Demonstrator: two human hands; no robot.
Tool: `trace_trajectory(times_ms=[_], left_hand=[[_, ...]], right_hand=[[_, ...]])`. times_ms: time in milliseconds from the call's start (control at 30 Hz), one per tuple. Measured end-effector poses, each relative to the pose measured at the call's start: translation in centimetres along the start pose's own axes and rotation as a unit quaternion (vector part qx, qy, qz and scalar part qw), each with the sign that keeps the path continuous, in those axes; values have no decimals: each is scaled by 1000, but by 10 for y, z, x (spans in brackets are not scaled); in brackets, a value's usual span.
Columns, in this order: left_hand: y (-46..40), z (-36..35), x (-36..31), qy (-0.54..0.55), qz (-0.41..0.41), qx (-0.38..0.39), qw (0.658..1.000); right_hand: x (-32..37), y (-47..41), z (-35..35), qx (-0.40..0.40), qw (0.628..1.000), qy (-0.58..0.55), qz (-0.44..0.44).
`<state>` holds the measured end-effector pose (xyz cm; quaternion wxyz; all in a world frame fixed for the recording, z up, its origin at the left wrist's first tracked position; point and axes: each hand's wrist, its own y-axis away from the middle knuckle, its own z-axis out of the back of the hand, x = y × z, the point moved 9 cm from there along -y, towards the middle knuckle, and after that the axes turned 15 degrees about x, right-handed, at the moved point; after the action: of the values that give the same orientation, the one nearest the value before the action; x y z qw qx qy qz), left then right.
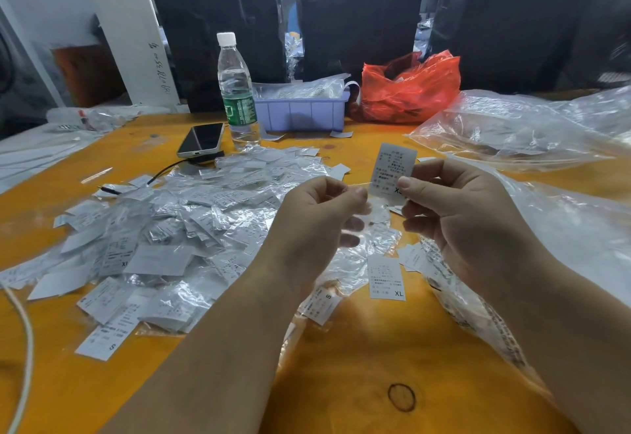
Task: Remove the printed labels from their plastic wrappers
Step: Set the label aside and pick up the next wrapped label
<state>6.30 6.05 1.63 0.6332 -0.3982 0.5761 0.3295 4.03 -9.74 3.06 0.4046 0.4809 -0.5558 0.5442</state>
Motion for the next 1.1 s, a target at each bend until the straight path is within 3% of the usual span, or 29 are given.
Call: trace_trajectory(times_ms=[400,567,867,1100], left_hand=[[0,3,-1,59,-13,-9,998],[-1,0,0,62,-9,6,998],[0,-5,-2,57,-16,28,998],[-1,-2,0,59,-9,26,998]], right_hand=[[-5,-3,0,20,998,-52,-23],[-2,-3,-11,76,994,-79,-23],[-7,-3,-12,92,994,23,-53],[2,-3,-7,91,996,4,-11]])
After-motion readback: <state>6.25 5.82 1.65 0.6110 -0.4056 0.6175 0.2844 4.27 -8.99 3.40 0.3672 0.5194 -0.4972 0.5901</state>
